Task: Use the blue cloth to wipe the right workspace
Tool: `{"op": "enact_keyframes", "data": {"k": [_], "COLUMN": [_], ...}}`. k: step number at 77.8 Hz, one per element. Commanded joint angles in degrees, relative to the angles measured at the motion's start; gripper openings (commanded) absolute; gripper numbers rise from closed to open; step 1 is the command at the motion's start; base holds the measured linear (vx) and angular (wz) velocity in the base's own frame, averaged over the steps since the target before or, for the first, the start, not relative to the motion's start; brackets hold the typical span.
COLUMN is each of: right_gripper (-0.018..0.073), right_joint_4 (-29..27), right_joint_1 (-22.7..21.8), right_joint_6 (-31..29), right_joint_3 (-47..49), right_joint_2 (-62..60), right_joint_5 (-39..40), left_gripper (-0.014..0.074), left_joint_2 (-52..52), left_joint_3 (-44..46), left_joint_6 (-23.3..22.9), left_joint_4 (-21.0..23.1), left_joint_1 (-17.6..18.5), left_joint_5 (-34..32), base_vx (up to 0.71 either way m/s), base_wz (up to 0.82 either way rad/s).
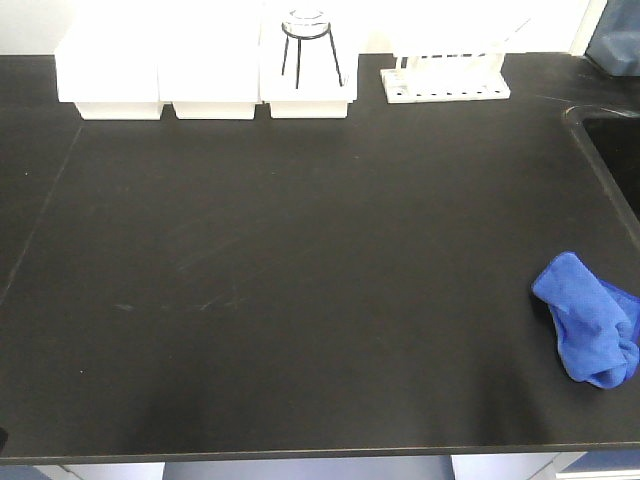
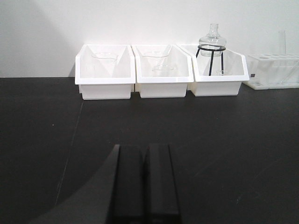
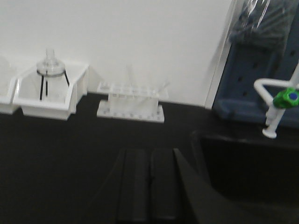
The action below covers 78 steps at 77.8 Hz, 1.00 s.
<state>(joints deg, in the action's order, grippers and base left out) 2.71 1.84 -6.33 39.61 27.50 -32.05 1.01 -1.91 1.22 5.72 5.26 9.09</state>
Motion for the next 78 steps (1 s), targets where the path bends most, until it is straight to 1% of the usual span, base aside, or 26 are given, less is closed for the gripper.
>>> {"op": "enact_keyframes", "data": {"k": [1,11,25,34,42,50,52,53,61,62,63,64,71,78], "right_gripper": [-0.0008,-0.0008,0.0002,0.0048,0.0143,0.0295,0.0353,0.0366,0.0554,0.0565,0.0595,0.0706,0.0718,0.0704], "right_joint_4": [0.92,0.25,-0.58,-1.58,-1.58,-1.58,-1.58,-1.58,-1.36,-1.36,-1.36,-0.62,3.03,8.46], "right_joint_1": [-0.37,-0.37,-0.37,-0.37,-0.37,-0.37,-0.37,-0.37,-0.37,-0.37,-0.37,-0.37,-0.37,-0.37], "right_joint_6": [0.07,0.14,0.42,1.45,1.45,1.56,1.8,2.04,4.8,4.94,5.16,7.68,10.75,13.46], "right_joint_3": [6.21,9.92,10.21,10.21,10.21,10.21,10.21,10.21,10.21,10.21,10.21,10.21,10.21,10.21], "right_joint_2": [6.2,12.1,15.64,15.97,15.97,15.92,15.92,15.92,15.92,15.92,15.92,15.98,16.54,19.14], "right_joint_5": [-2.53,-6.42,-8.65,-10.84,-12.24,-12.68,-12.68,-12.68,-12.34,-12.34,-12.34,-13.92,-17.15,-19.55], "left_gripper": [-0.0006,-0.0006,-0.0006,-0.0006,-0.0006,-0.0006,-0.0006,-0.0006,-0.0006,-0.0006,-0.0006,-0.0006,-0.0006,-0.0006], "left_joint_2": [0.53,0.53,0.53,0.53,0.53,0.53,0.53,0.53,0.53,0.53,0.53,0.53,0.53,0.53], "left_joint_3": [1.42,1.42,1.42,1.42,1.42,1.42,1.42,1.42,1.42,1.42,1.42,1.42,1.42,1.42], "left_joint_6": [0.03,0.03,0.03,0.03,0.03,0.03,0.03,0.03,0.03,0.03,0.03,0.03,0.03,0.03], "left_joint_4": [0.23,0.23,0.23,0.23,0.23,0.23,0.23,0.23,0.23,0.23,0.23,0.23,0.23,0.23], "left_joint_1": [-0.03,-0.03,-0.03,-0.03,-0.03,-0.03,-0.03,-0.03,-0.03,-0.03,-0.03,-0.03,-0.03,-0.03], "left_joint_5": [-4.8,-4.8,-4.8,-4.8,-4.8,-4.8,-4.8,-4.8,-4.8,-4.8,-4.8,-4.8,-4.8,-4.8], "base_vx": [0.0,0.0,0.0,0.0,0.0,0.0,0.0,0.0,0.0,0.0,0.0,0.0,0.0,0.0], "base_wz": [0.0,0.0,0.0,0.0,0.0,0.0,0.0,0.0,0.0,0.0,0.0,0.0,0.0,0.0]}}
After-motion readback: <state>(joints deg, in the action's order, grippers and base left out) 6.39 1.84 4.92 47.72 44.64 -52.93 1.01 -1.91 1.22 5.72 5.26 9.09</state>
